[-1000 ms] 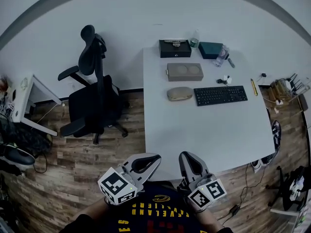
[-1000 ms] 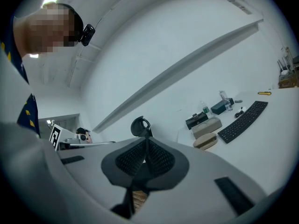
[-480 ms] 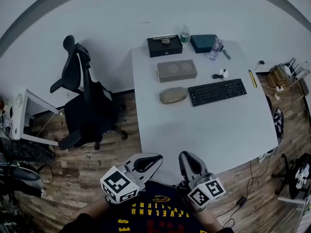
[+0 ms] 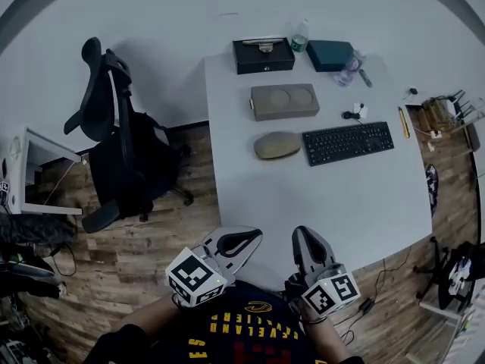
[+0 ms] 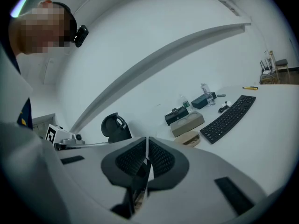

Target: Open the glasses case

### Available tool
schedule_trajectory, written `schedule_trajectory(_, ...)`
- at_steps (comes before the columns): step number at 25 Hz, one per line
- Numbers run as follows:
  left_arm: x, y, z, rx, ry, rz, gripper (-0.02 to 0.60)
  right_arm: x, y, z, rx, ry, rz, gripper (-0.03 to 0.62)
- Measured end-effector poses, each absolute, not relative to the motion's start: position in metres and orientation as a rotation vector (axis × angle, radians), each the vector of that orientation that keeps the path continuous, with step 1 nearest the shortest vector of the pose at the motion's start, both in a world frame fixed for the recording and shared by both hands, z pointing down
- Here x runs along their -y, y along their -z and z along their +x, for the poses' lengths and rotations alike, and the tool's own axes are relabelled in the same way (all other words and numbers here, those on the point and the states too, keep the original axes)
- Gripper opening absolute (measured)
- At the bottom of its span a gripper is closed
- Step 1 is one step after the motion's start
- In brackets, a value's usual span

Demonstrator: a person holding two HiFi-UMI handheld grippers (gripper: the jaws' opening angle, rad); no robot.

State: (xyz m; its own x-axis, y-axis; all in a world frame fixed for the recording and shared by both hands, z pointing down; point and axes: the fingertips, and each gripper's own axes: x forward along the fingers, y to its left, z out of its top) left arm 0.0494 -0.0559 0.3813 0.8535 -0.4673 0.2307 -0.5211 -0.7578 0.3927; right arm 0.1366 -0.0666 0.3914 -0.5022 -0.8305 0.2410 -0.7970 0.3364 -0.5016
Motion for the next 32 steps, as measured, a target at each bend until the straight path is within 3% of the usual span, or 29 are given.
schedule_trajectory(11, 0.138, -0.443, 0.031, 0.852, -0.337, 2.619, 0.015, 0.124, -0.460, 0.153, -2.499, 1.065, -1.622, 0.028)
schedule_trajectory(32, 0.238, -0.529, 0.065, 0.943, -0.641, 2.711, 0.033, 0.228, -0.559, 0.152, -2.404, 1.342, -1.705, 0.032)
